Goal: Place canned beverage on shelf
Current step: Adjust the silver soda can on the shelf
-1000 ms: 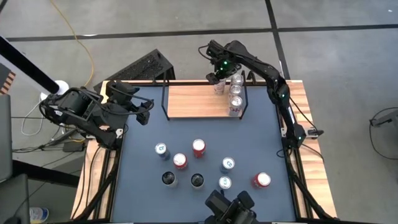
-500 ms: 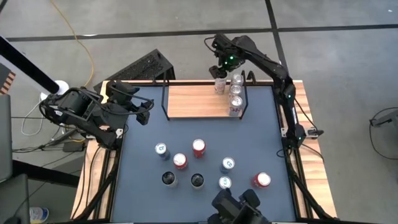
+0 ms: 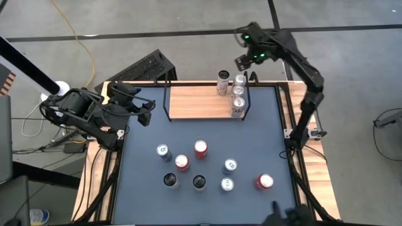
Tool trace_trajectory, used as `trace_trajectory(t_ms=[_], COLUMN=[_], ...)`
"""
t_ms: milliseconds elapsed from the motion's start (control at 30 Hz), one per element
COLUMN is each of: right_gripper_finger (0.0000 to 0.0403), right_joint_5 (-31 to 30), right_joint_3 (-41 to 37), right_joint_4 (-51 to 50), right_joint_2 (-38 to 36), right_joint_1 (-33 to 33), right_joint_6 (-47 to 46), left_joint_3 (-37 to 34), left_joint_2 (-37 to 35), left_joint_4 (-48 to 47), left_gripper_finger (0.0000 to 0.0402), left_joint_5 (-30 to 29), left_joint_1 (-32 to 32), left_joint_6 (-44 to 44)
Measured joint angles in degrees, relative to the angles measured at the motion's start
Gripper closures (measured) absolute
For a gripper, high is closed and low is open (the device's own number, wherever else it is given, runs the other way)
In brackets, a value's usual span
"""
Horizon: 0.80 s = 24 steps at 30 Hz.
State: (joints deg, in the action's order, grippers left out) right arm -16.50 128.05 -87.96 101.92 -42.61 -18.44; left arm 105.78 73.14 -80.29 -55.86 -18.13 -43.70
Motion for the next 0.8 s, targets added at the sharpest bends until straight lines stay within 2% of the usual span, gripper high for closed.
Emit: trace_trajectory(t_ms=[167, 300, 367, 467, 633, 800], right_gripper_finger=[0.0232, 0.0351, 0.0388, 0.0391, 0.0401, 0.0403], right_joint_5=[0.42, 4.25, 4.64, 5.82, 12.91, 23.23], right_joint_3=[-13.70, -28.70, -35.41, -43.55, -55.03, -64.20], right_joint_4=[-0.35, 11.68, 17.90, 24.01, 32.96, 49.32], right_joint_2=[-7.75, -13.56, -16.04, -18.42, -22.83, -25.15], right_joint_1=[-5.57, -6.97, -7.08, -8.59, -12.71, -15.74], right_joint_6=[-6.07, -7.87, -8.58, -10.98, -13.27, -17.07], left_joint_3=[0.00, 0.00, 0.00, 0.00, 0.00, 0.00], left_joint_2=[0.01, 0.02, 0.02, 0.02, 0.02, 0.02], left_joint_4=[0.03, 0.04, 0.33, 0.50, 0.52, 0.57], left_gripper_finger=[0.0069, 0.0069, 0.0069, 0.0069, 0.0069, 0.0069], left_joint_5=[0.00, -0.02, -0.04, -0.39, -0.52, -1.46], left_joint_1=[0.01, 0.02, 0.00, 0.00, 0.02, 0.43], left_joint_6=[-0.09, -0.13, -0.17, -0.28, -0.85, -1.03])
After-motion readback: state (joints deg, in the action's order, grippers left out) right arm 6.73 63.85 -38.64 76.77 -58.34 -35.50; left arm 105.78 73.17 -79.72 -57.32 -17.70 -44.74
